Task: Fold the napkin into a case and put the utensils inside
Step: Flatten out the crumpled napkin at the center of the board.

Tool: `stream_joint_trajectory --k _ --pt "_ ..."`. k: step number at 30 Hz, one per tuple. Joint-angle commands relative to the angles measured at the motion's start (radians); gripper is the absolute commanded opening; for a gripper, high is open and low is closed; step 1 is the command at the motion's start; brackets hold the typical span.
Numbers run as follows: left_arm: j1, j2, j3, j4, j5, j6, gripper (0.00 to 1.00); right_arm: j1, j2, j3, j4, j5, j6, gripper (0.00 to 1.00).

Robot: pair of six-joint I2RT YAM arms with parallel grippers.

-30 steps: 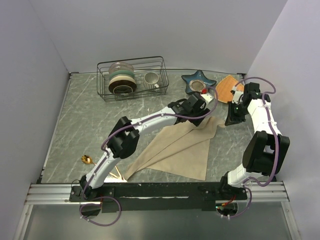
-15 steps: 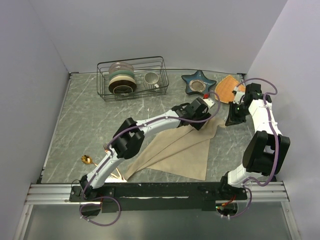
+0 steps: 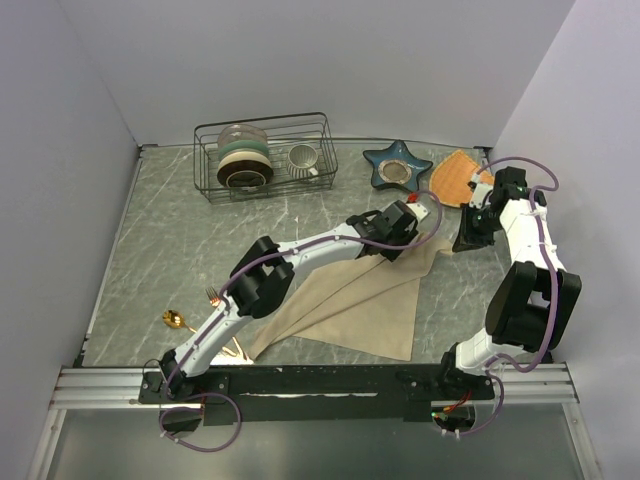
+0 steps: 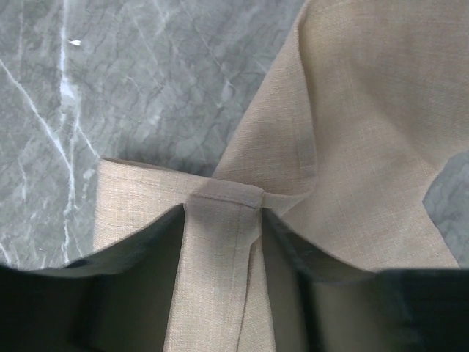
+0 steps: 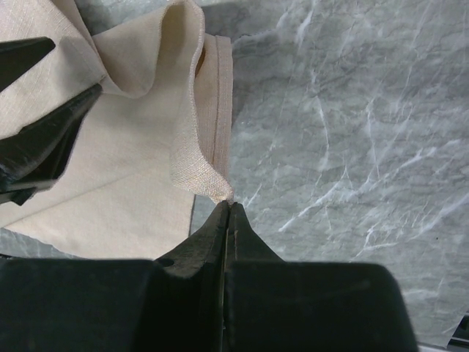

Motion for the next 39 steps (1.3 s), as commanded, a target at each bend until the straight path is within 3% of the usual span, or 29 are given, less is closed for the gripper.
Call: stream_joint_trajectory --k 1,6,8,14,16,39 --pt "0.016 -0.009 0.022 0.023 -0.029 0.016 0.44 -0.011 -0.023 0.000 -0.003 -0.007 -0.012 0.00" --pt "0.036 -0.041 -0.004 0.045 -0.011 0.015 0.27 -0.014 -0.023 -0.002 -0.002 -0.011 -0.014 0.00" --pt "0.036 -0.041 0.008 0.037 0.012 0.010 0.26 -0.014 -0.022 -0.003 0.000 -0.011 -0.012 0.00" --pt "0.016 -0.061 0.002 0.045 0.080 0.006 0.51 -0.014 -0.019 -0.005 0.000 -0.011 -0.014 0.00" --pt "0.012 -0.051 0.017 0.037 0.080 0.007 0.53 -0.014 -0.014 -0.002 -0.002 -0.013 -0.012 0.00" --pt "0.012 0.052 0.094 -0.010 0.049 0.036 0.58 -0.022 -0.005 0.003 -0.003 -0.017 -0.015 0.00"
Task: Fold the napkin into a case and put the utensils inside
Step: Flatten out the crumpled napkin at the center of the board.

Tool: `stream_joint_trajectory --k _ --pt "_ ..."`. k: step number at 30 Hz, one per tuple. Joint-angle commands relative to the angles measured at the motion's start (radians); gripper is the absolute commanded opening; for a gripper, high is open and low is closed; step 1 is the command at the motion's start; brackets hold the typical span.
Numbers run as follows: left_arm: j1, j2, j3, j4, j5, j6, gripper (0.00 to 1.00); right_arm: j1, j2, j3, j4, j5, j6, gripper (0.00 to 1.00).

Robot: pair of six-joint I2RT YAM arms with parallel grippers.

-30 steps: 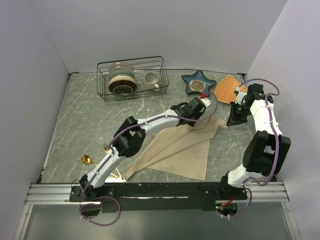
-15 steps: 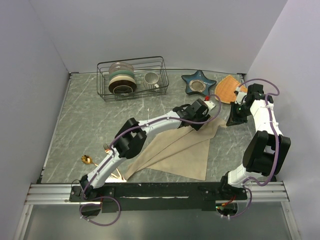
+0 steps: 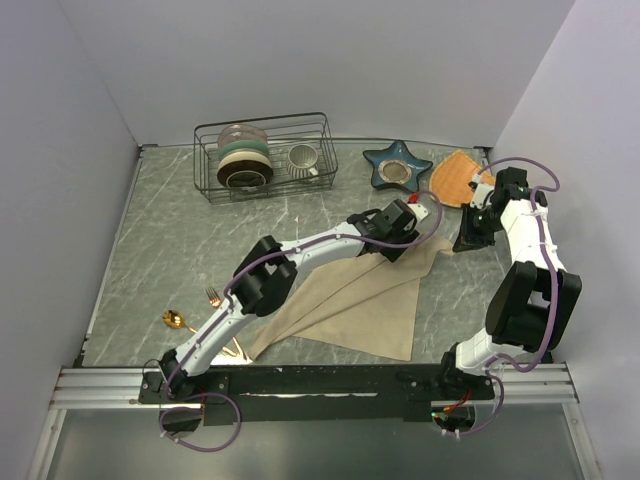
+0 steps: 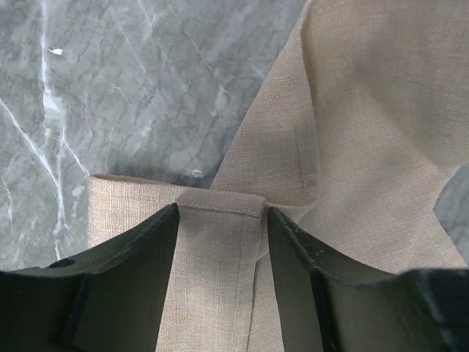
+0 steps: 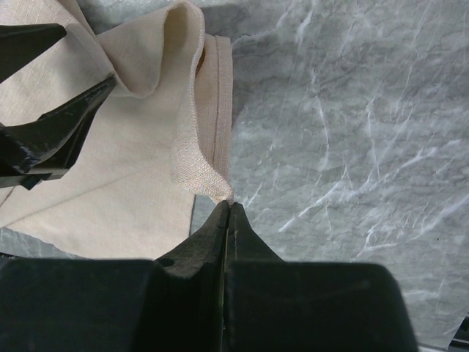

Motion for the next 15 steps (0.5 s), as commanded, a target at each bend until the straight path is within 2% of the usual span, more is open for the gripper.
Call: stream_joint_trajectory --k 1,6,10,13,14,15 --pt "-0.002 0.014 0.045 -0.001 -0.001 0.012 0.58 -0.013 -0.005 0.001 -0.003 -0.009 -0.012 0.00" --pt "0.013 0.024 0.058 -0.007 -0.017 0.005 0.54 -0.015 -0.005 0.001 -0.003 -0.009 -0.013 0.00" --pt "0.049 -0.005 0.065 -0.012 -0.027 -0.011 0.44 -0.016 -0.004 0.004 -0.005 -0.010 -0.013 0.00" --pt "0.084 -0.063 0.039 -0.015 -0.022 -0.020 0.32 -0.015 0.001 0.016 -0.003 -0.012 -0.010 0.00" --pt "0.093 -0.099 0.030 -0.016 -0.019 -0.020 0.22 -0.012 0.007 0.022 -0.003 -0.021 -0.009 0.00" --pt "0.102 -0.120 0.003 -0.018 -0.013 -0.021 0.17 -0.016 0.007 0.025 -0.002 -0.026 -0.007 0.00"
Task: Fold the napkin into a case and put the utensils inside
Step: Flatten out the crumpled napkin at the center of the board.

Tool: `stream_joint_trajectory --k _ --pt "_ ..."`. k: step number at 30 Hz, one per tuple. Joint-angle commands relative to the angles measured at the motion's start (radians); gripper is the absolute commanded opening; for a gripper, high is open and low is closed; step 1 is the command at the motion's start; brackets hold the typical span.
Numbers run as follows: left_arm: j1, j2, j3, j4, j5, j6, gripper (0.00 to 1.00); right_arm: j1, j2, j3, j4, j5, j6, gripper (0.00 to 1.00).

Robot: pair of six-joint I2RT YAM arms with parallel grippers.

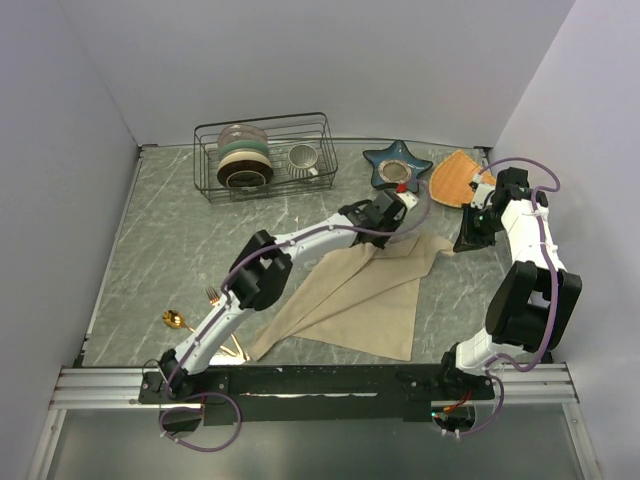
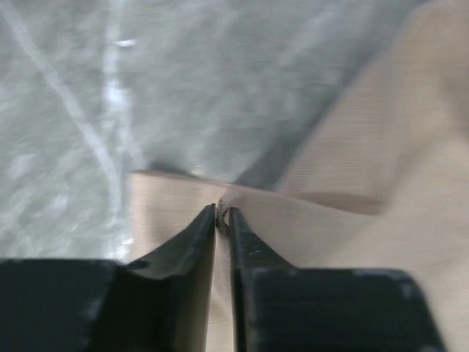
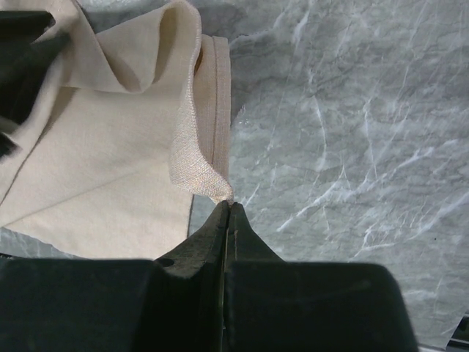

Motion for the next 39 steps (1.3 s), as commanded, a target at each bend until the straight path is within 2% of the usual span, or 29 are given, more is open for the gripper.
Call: stream_joint_trajectory --k 1,2,3,8,16,21,25,32,37,39 --pt "0.073 -0.146 -0.026 0.000 0.005 -0.009 0.12 -0.010 0.006 0.031 -0.003 -0.027 0.003 0.00" --pt "0.082 -0.183 -0.040 -0.002 0.012 -0.009 0.03 -0.010 0.010 0.041 -0.003 -0.036 0.004 0.00" --pt "0.093 -0.198 -0.059 -0.008 0.018 -0.006 0.01 -0.008 0.011 0.048 -0.005 -0.041 0.004 0.00" --pt "0.171 -0.290 -0.125 -0.020 0.087 -0.014 0.01 -0.010 0.023 0.082 -0.013 -0.058 0.009 0.00" --pt "0.191 -0.303 -0.171 -0.027 0.226 -0.015 0.01 -0.007 0.020 0.079 -0.014 -0.075 0.006 0.00" --pt "0.242 -0.418 -0.300 0.027 0.323 0.000 0.01 -0.007 0.014 0.093 -0.026 -0.064 -0.013 0.00" --pt "0.315 -0.537 -0.343 0.000 0.419 0.011 0.01 -0.007 0.010 0.120 -0.033 -0.066 -0.019 0.00" --pt "0.380 -0.694 -0.470 -0.065 0.485 0.075 0.01 -0.008 -0.001 0.134 -0.045 -0.087 -0.022 0.00" --pt "0.464 -0.793 -0.464 -0.099 0.506 0.078 0.01 -0.007 -0.047 0.205 -0.057 -0.148 -0.036 0.00" --pt "0.486 -0.846 -0.430 -0.118 0.507 0.129 0.01 -0.001 -0.056 0.290 -0.063 -0.152 -0.033 0.00"
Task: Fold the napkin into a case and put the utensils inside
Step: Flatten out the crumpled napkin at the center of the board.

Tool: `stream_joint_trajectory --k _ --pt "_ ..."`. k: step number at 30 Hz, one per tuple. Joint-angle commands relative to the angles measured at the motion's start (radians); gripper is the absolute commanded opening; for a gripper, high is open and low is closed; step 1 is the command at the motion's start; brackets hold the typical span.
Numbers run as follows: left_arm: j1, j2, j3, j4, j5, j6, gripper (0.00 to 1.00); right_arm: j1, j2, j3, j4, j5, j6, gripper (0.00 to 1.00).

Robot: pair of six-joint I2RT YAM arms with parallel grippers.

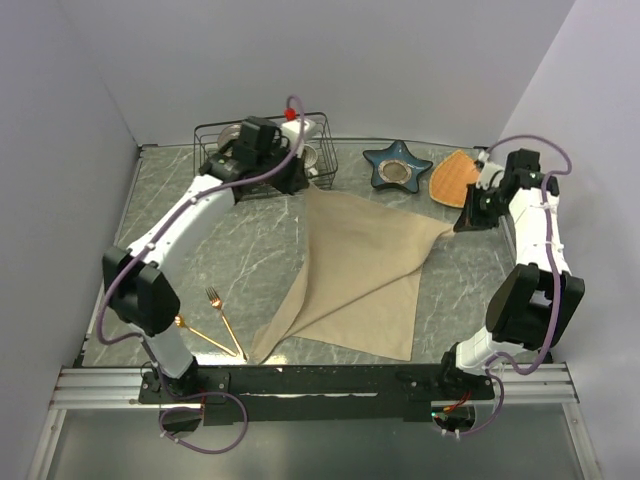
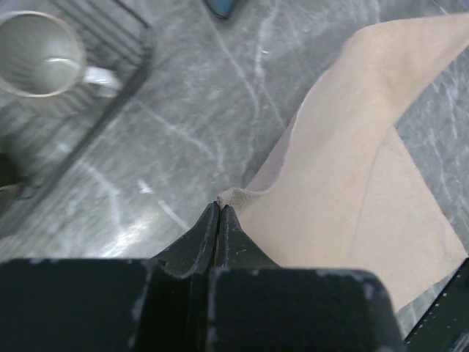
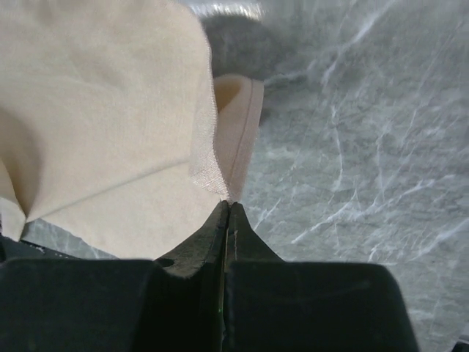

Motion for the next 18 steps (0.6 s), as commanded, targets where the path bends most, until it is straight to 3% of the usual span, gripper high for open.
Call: stream_joint_trajectory --k 1,8,11,18 --pt "0.070 -0.115 0.054 -0.046 0.029 0.074 0.01 0.003 -0.071 0.189 -0.020 -0.057 -0.019 0.00" --pt "0.075 -0.271 0.209 -0.132 -0.014 0.136 0.01 0.077 -0.045 0.641 -0.122 -0.036 -0.039 0.00" --pt "0.076 -0.358 0.221 -0.171 -0.020 0.136 0.01 0.107 -0.075 0.742 -0.165 -0.010 -0.058 0.00" --pt "0.075 -0.605 0.148 -0.201 0.015 0.151 0.01 0.124 -0.345 0.610 -0.091 0.044 -0.084 0.00"
